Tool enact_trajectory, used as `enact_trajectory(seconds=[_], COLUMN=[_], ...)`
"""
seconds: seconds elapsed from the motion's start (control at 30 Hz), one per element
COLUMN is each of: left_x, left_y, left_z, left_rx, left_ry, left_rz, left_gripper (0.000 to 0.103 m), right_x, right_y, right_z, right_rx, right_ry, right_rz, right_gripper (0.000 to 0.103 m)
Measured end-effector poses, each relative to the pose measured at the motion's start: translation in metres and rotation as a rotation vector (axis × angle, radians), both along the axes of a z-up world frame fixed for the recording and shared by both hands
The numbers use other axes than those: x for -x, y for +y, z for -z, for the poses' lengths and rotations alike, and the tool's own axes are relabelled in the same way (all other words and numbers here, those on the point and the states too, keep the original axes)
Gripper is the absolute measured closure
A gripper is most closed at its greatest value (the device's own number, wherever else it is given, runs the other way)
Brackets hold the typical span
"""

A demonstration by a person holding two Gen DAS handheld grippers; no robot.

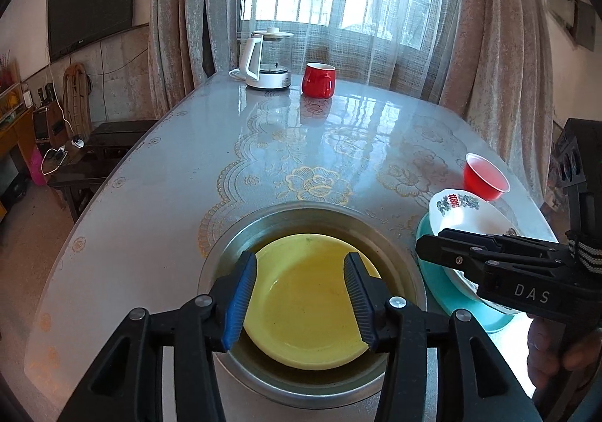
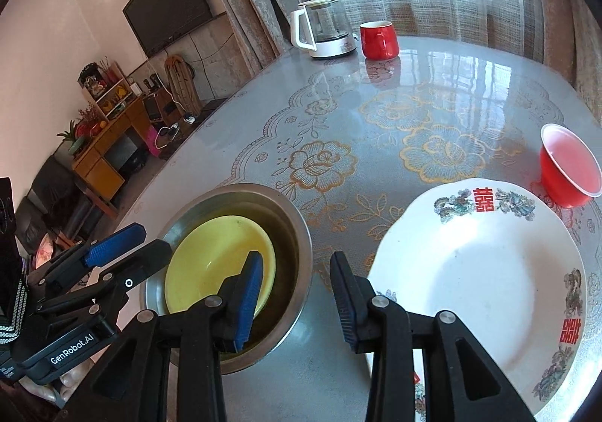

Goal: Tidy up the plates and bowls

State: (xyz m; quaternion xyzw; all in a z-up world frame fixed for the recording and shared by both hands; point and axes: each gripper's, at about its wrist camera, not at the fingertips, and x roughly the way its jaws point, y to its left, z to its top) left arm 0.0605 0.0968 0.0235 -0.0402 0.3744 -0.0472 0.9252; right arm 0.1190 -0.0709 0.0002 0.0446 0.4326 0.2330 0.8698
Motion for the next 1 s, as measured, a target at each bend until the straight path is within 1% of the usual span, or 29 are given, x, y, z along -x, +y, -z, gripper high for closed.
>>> enact_trajectory(seconds=[0.3,0.6,0.8,1.0], left_x=[-0.012,-0.020,-0.026,-0.030], left_y=[-0.030,-0.059,-0.075,-0.093], left_z=[0.001,0.001,0.002,0.001], left_rx=[-0.024,-0.029,-0.030,-0.049], left_ry=[0.016,0.023,0.035,0.032], left_rz=[0.053,0.102,0.124,0.147], left_gripper=[0.052,0.049,0.048,0.048], right_x=[-0.005,-0.004,-0.001,0.002], right_y=[-0.049,-0.085,-0.106,-0.129], right_z=[-0.003,-0.005,-0.004,-0.005], right_rx=[-0.064,-0.084,-0.078,-0.089], right_ry=[-0.004,-0.014,-0.014,-0.014], right_rz=[0.116,0.195,0.244,0.297], right_gripper=[0.065,0.065,0.065,0.065])
